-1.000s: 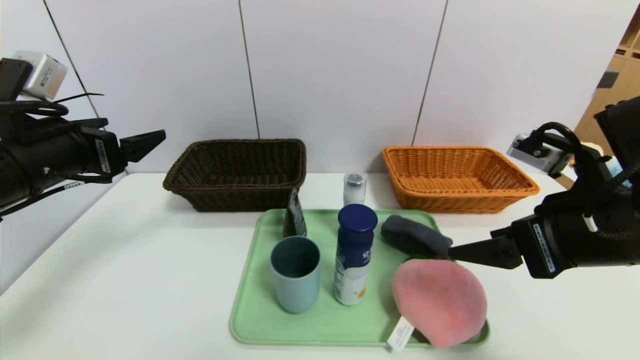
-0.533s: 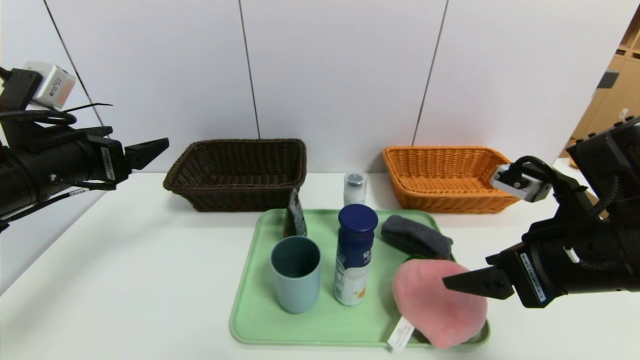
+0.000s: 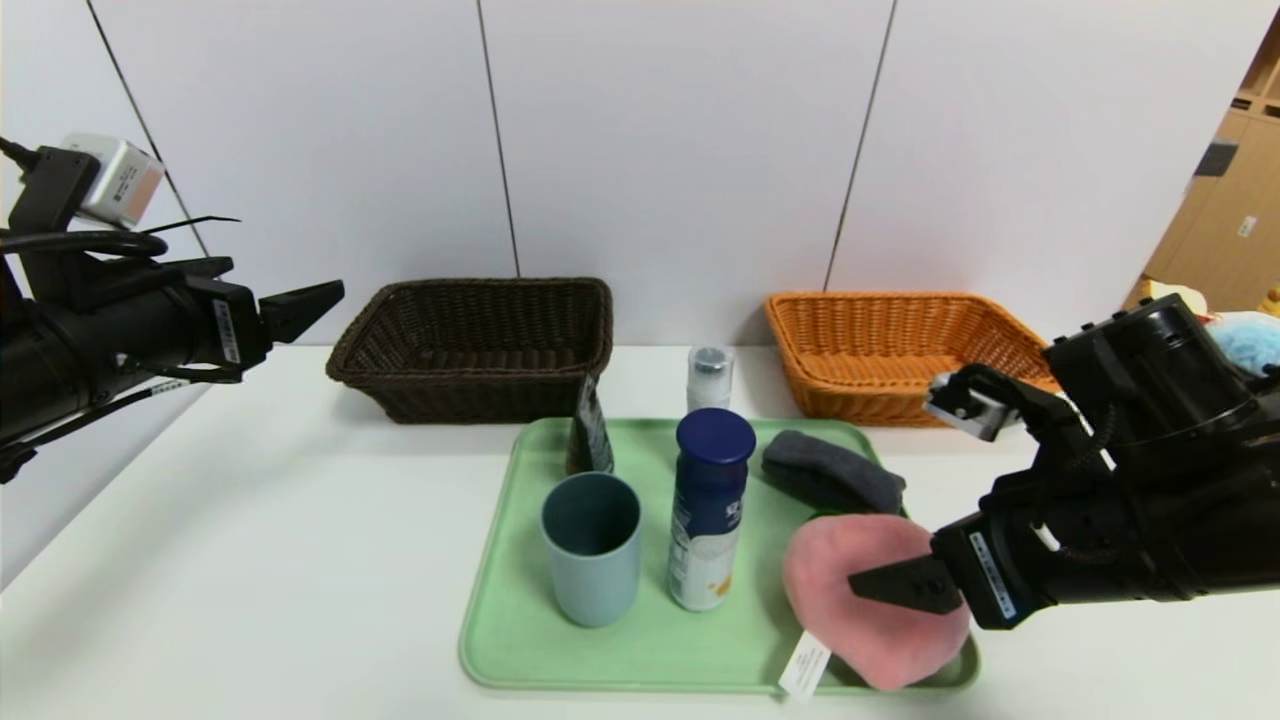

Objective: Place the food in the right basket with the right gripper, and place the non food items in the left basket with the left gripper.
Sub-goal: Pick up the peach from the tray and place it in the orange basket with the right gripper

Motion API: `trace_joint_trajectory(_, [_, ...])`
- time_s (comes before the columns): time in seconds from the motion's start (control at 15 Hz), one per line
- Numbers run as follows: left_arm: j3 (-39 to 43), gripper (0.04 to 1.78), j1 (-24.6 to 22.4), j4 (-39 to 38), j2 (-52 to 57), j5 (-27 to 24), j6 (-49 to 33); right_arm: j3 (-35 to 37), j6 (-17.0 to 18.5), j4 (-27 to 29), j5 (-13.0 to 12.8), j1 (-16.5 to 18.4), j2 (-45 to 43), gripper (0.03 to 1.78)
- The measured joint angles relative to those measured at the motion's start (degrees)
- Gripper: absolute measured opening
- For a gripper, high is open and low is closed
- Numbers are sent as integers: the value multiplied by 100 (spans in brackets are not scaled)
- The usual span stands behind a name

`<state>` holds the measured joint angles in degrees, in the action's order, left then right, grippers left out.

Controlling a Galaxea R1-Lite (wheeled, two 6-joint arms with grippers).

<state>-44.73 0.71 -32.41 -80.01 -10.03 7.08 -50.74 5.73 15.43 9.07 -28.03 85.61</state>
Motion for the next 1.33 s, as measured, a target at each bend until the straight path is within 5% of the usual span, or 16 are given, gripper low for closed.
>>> trace_joint_trajectory(0.47, [18, 169, 2, 0, -15, 0, 27, 240, -24, -673, -20, -50, 527, 167])
trace_joint_trajectory(0.73, [60, 169, 0, -9, -11, 0, 51, 311, -20, -808, -34, -83, 560, 108])
trace_joint_trajectory(0.93, [146, 169, 0, -9, 11, 12, 52, 291, -24, -808, -37, -100, 457, 83])
trace_joint_trajectory(1.13, [251, 169, 0, -160, 22, 15, 41, 272, -39, -1114, -141, -295, 156, 70])
trace_joint_trajectory(1.33, [324, 169, 0, -368, 2, 17, 33, 208, -44, -2020, -199, -428, -367, 70])
